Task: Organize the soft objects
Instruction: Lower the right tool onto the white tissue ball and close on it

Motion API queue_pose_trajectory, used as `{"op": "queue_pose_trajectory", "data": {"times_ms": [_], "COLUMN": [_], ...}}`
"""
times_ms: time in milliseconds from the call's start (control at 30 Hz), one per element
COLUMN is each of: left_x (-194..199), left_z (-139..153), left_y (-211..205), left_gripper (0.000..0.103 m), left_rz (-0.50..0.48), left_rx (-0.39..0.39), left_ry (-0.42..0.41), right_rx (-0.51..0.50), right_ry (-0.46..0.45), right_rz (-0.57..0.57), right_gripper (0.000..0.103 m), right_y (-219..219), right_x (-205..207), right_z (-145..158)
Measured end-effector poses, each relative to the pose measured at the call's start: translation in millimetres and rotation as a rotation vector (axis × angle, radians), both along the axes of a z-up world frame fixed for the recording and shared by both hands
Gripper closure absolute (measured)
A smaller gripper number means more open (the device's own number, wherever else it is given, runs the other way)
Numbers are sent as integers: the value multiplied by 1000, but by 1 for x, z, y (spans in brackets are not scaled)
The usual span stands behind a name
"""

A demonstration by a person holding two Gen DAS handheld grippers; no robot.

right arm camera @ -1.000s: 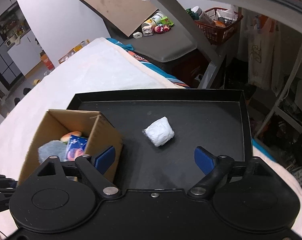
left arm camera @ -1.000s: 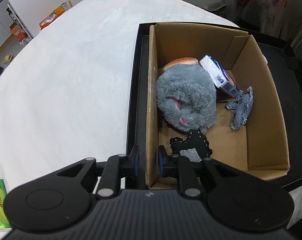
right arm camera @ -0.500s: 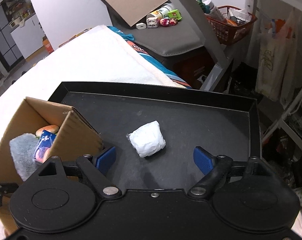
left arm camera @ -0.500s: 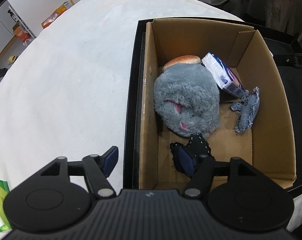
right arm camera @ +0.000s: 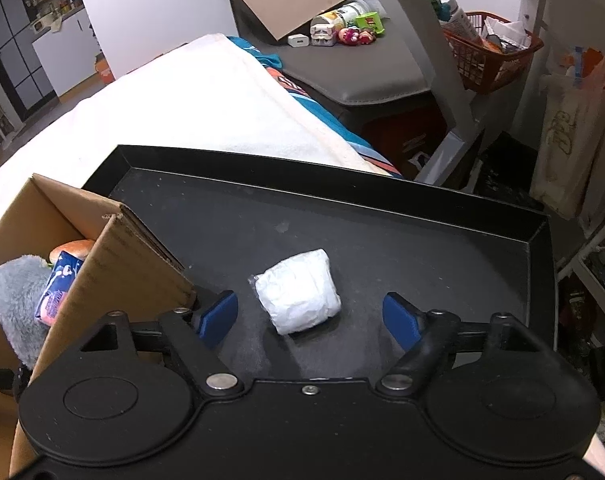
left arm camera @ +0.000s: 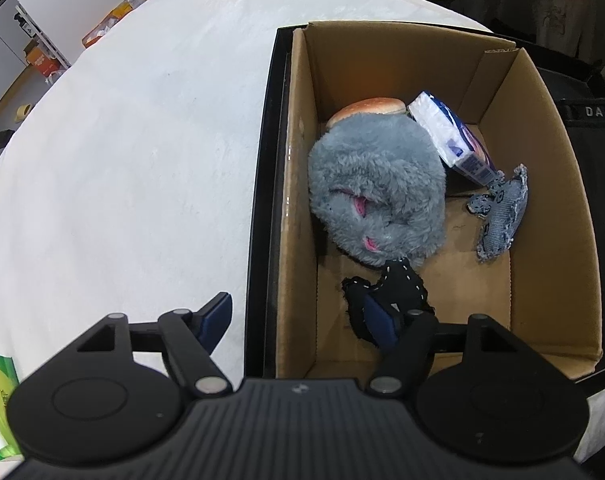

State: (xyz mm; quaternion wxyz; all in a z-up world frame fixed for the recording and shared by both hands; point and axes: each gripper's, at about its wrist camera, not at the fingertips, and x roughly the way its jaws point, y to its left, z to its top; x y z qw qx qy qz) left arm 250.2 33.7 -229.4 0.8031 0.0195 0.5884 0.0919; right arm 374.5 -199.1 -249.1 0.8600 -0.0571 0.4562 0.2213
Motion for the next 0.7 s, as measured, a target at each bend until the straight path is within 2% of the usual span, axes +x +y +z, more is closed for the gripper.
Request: {"op": "queue_pose_trajectory", "data": {"times_ms": [67,100,133,700], "left_x": [0,1,0,-3], "left_z": [-1,-1,-1,6], "left_y": [0,1,2,6], "left_gripper": [32,32,32,32], "left_rz": [0,1,4,19], "left_rx": [2,3,2,-43], "left_ry": [2,3,1,-31], "right_rx": [7,8,10,-19], "right_ry": [18,32,48,61], "right_rz": [4,6,9,-32], "right_gripper": [40,55,59,61], "right_y": [1,1,1,-4], "right_x": [3,5,5,-23], "right_z": [-3,-4,-6,17]}}
